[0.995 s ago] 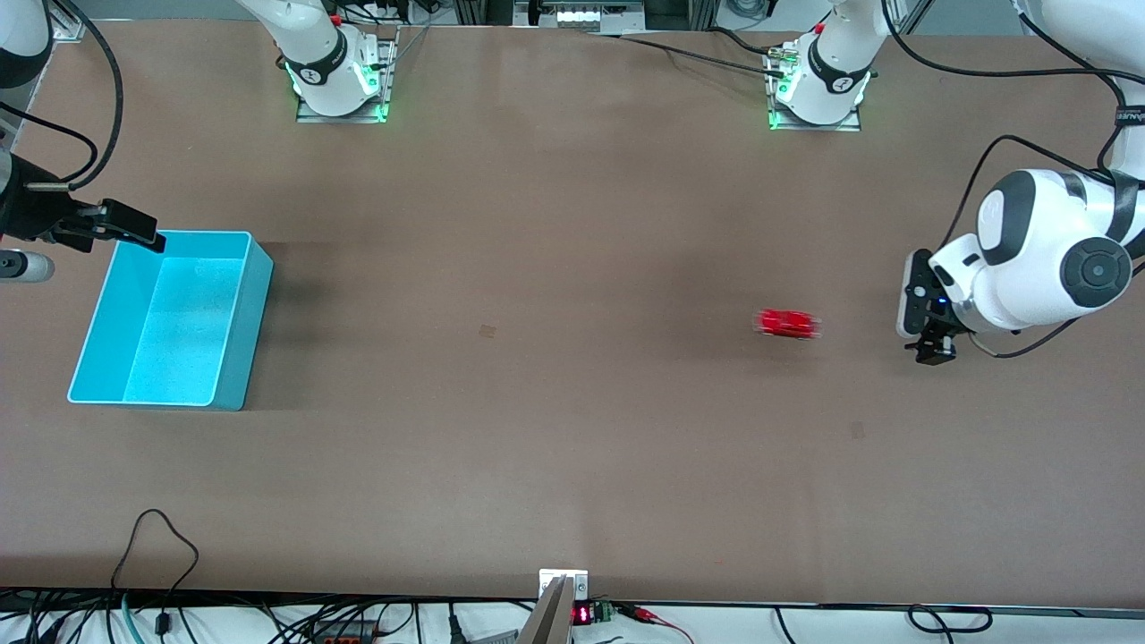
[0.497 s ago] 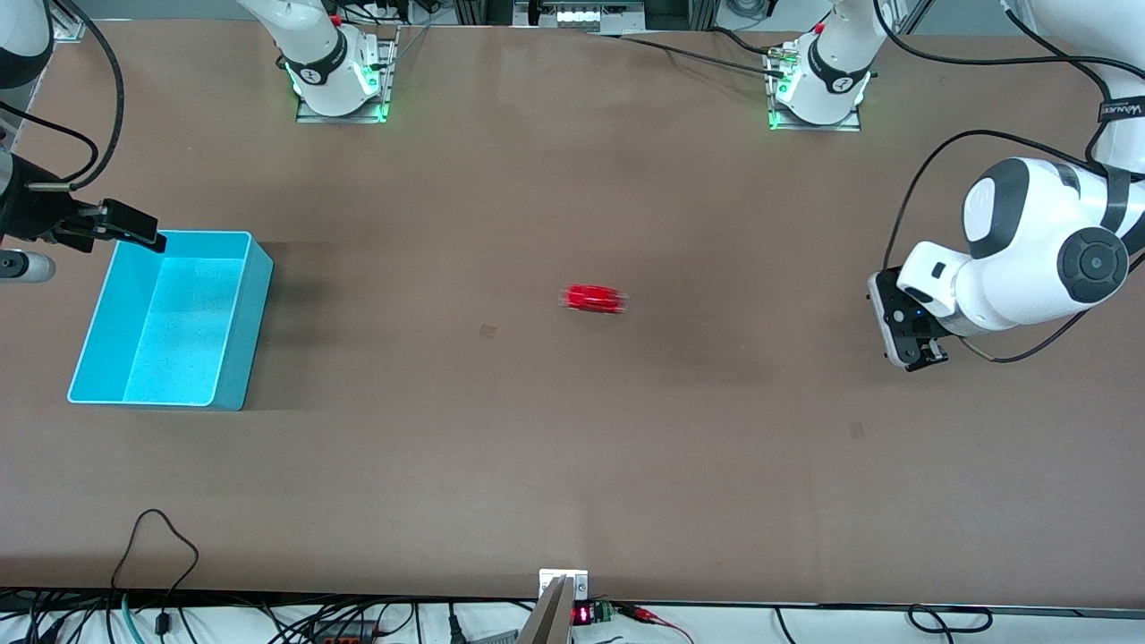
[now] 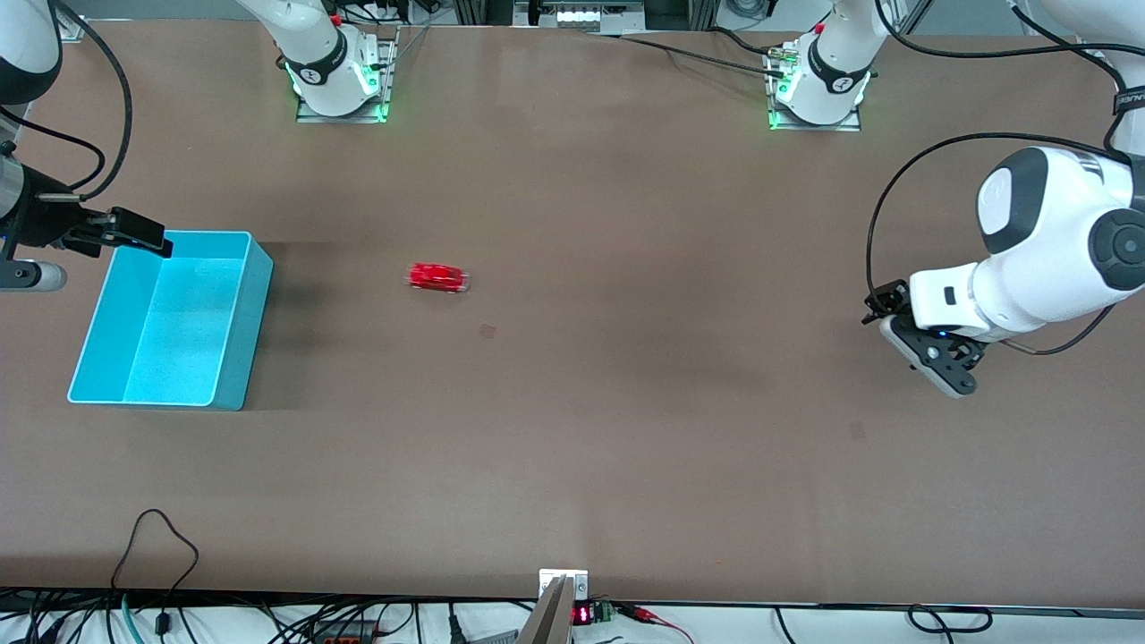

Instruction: Wind red beetle toy and store in blue box

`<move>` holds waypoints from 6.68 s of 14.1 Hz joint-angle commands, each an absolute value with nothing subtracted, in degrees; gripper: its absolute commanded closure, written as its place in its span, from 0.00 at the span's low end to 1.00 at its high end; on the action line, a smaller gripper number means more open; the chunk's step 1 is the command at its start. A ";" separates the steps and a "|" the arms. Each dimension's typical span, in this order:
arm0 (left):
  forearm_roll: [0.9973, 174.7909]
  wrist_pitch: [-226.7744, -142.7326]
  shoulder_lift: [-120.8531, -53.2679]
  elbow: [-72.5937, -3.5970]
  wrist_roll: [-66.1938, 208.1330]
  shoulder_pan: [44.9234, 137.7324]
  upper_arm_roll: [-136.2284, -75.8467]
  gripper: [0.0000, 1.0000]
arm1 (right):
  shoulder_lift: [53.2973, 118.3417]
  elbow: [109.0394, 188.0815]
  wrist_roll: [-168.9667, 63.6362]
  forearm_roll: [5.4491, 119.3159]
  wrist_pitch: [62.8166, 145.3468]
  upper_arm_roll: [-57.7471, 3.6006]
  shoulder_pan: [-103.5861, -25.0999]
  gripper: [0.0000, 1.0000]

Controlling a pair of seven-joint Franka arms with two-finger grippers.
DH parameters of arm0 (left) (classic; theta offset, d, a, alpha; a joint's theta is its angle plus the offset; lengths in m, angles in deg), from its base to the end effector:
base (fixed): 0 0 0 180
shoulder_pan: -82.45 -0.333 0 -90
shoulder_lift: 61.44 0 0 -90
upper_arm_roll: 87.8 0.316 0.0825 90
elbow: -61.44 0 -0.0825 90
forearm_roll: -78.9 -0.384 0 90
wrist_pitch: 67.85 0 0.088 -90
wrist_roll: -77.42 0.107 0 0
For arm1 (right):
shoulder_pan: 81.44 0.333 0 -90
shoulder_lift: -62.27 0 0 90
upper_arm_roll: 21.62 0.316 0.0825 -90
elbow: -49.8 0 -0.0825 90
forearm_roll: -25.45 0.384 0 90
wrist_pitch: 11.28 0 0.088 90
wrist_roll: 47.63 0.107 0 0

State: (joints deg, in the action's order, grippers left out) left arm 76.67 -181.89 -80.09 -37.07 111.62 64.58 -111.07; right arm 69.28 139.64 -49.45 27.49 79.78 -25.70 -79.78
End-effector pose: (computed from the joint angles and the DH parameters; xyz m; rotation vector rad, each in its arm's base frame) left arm 0.6380 -0.0360 0.4075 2.8664 -1.0304 -0.0061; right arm 0.5880 -0.0188 0.5576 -3.1071 0.0199 0.1550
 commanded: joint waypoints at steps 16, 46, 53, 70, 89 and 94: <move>77.67 -170.51 -76.04 -21.35 69.69 73.84 -98.00 0.00 | 54.39 172.97 -57.83 28.79 87.47 -22.94 -74.06 0.00; 81.89 -166.65 -62.85 -32.86 73.82 79.55 -88.15 0.00 | 71.14 201.95 -122.78 28.35 152.99 -18.81 -81.70 1.00; 81.36 -162.61 -62.76 -32.60 78.56 79.29 -87.98 0.00 | 70.53 184.67 -104.46 28.88 135.28 -17.76 -81.35 1.00; 81.28 -163.92 -62.85 -32.43 77.95 79.55 -88.24 0.00 | 80.88 170.48 -74.00 27.82 128.18 -35.77 -85.75 1.00; 81.28 -165.41 -62.85 -32.43 77.95 79.90 -88.59 0.00 | 61.23 148.16 -59.16 23.71 82.18 -21.73 -85.22 0.00; 81.28 -165.59 -62.85 -32.43 78.04 79.82 -88.50 0.00 | 59.54 143.32 -54.31 24.04 74.24 -19.87 -84.34 0.00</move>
